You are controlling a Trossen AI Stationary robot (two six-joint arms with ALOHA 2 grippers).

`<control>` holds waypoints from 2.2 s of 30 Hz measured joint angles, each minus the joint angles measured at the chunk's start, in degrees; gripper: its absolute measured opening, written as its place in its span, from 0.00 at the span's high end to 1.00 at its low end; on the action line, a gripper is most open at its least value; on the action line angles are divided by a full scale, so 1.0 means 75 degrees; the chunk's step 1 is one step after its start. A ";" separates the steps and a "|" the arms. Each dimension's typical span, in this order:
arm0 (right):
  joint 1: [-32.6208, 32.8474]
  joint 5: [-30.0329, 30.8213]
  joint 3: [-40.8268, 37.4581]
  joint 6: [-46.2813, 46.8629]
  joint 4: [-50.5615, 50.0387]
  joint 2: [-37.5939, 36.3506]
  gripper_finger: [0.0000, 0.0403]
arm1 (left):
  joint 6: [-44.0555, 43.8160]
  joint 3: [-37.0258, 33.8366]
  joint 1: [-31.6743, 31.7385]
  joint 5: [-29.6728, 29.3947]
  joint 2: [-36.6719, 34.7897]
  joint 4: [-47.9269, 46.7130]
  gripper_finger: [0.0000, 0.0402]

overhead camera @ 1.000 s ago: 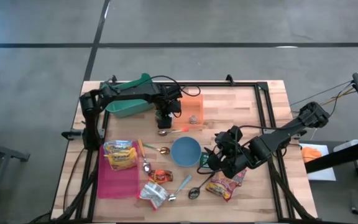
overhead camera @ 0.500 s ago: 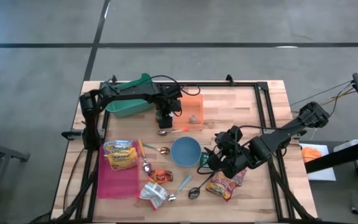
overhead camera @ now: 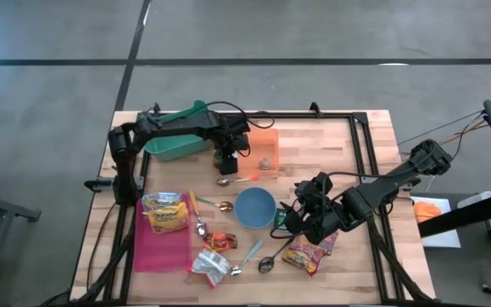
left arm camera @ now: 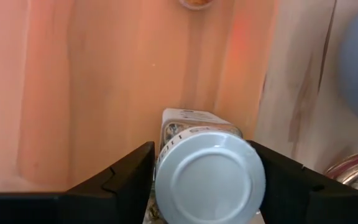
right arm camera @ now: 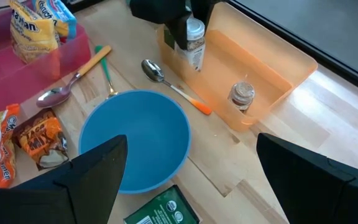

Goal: Pick & Place Food Item
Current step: Put the white spice bottle into the orange bin, then put the red noodle pack into the pink bin

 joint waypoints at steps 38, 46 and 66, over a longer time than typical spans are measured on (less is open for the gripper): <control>0.0000 -0.0003 0.0000 -0.0078 -0.0004 0.0000 0.12 | -0.0119 0.0247 -0.0158 -0.0705 -0.1231 -0.0639 0.39; 0.0000 -0.0001 0.0000 -0.0084 -0.0007 0.0000 0.12 | -0.0565 0.0244 -0.0984 -0.0637 -0.2206 -0.1661 0.39; 0.0224 0.1316 -0.0257 0.1202 -0.1420 -0.0530 0.12 | -0.3759 -0.3688 -0.4100 -0.0719 -0.5711 0.2711 0.39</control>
